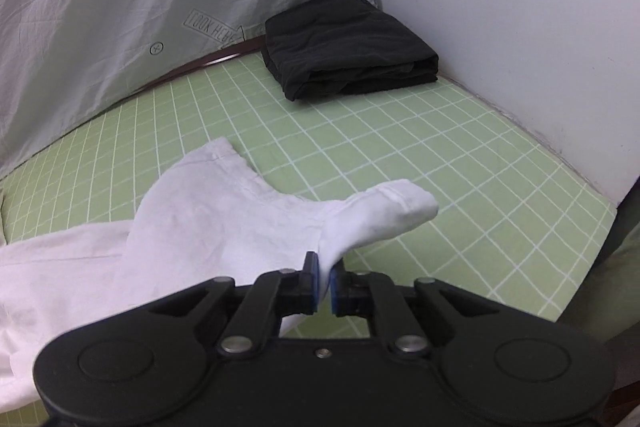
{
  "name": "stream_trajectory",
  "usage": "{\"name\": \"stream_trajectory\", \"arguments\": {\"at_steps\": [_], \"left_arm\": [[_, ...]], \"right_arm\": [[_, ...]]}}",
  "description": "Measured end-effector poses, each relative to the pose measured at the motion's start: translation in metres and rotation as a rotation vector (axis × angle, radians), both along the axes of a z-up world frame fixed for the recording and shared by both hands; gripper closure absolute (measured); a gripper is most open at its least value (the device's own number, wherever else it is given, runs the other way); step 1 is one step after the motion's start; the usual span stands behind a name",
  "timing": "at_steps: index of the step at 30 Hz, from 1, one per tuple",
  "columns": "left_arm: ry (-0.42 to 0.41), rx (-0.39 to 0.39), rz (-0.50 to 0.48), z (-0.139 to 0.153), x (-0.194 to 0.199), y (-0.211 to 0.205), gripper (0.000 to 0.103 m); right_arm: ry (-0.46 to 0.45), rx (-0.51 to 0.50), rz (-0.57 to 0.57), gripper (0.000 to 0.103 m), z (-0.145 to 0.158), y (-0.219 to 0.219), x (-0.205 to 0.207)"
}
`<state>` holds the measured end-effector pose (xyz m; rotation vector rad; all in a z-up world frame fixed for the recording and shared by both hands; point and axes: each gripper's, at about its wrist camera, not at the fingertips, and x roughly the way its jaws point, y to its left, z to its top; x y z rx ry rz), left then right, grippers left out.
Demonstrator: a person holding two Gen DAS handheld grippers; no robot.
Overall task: Fold clothes
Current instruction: 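Release the jacket with both grippers, laying it flat on the mat, then smooth the jacket body with the left gripper while the right gripper pats the hem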
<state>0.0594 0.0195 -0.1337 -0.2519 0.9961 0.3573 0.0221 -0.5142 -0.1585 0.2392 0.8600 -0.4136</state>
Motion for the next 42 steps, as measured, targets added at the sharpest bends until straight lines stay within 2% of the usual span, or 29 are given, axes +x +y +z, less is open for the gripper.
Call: {"name": "stream_trajectory", "arguments": {"at_steps": [2, 4, 5, 8, 10, 12, 14, 17, 22, 24, 26, 29, 32, 34, 39, 42], "left_arm": [[0.022, -0.006, -0.010, -0.007, 0.000, -0.007, 0.059], [0.039, -0.008, -0.026, -0.012, 0.000, -0.014, 0.059], [0.047, -0.009, -0.033, -0.014, 0.000, -0.018, 0.059], [0.074, -0.007, -0.051, -0.021, 0.004, -0.026, 0.059], [0.089, -0.002, -0.059, -0.024, 0.009, -0.031, 0.059], [0.090, 0.006, -0.063, -0.024, 0.013, -0.033, 0.059], [0.083, 0.012, -0.057, -0.023, 0.017, -0.032, 0.058], [0.067, 0.010, -0.057, -0.020, 0.028, -0.028, 0.055], [0.051, 0.006, -0.105, -0.016, 0.065, -0.034, 0.053], [0.038, -0.008, -0.130, -0.013, 0.082, -0.039, 0.045], [0.027, -0.040, -0.144, -0.012, 0.103, -0.046, 0.043], [0.027, -0.105, -0.144, -0.015, 0.131, -0.055, 0.043], [0.039, -0.176, -0.125, -0.024, 0.154, -0.064, 0.041], [0.055, -0.202, -0.095, -0.033, 0.170, -0.071, 0.034], [0.100, -0.214, -0.038, -0.052, 0.194, -0.083, 0.030], [0.141, -0.194, -0.031, -0.062, 0.202, -0.088, 0.029]], "right_arm": [[0.076, 0.021, 0.003, 0.096, -0.016, -0.004, -0.005], [0.108, 0.020, 0.015, 0.095, -0.022, -0.006, -0.008], [0.106, 0.008, 0.019, 0.088, -0.021, -0.006, -0.008], [0.072, -0.067, 0.005, 0.063, -0.007, -0.007, -0.002], [0.039, -0.106, -0.010, 0.058, 0.004, -0.008, 0.004], [0.014, -0.163, -0.026, 0.048, 0.015, -0.007, 0.012], [-0.016, -0.233, -0.041, 0.046, 0.026, -0.004, 0.022], [-0.063, -0.253, -0.015, 0.032, 0.035, -0.003, 0.041], [-0.050, -0.173, 0.048, 0.031, 0.020, 0.000, 0.087], [-0.034, -0.141, 0.051, 0.026, 0.010, 0.003, 0.105], [-0.014, -0.118, 0.058, 0.019, -0.001, 0.007, 0.123], [0.024, -0.122, 0.082, 0.014, -0.014, 0.013, 0.147], [0.050, -0.136, 0.115, 0.007, -0.024, 0.013, 0.157], [0.066, -0.141, 0.139, 0.007, -0.030, 0.012, 0.162], [0.078, -0.117, 0.187, 0.006, -0.039, 0.005, 0.158], [0.078, -0.076, 0.197, 0.007, -0.044, 0.001, 0.155]]}}
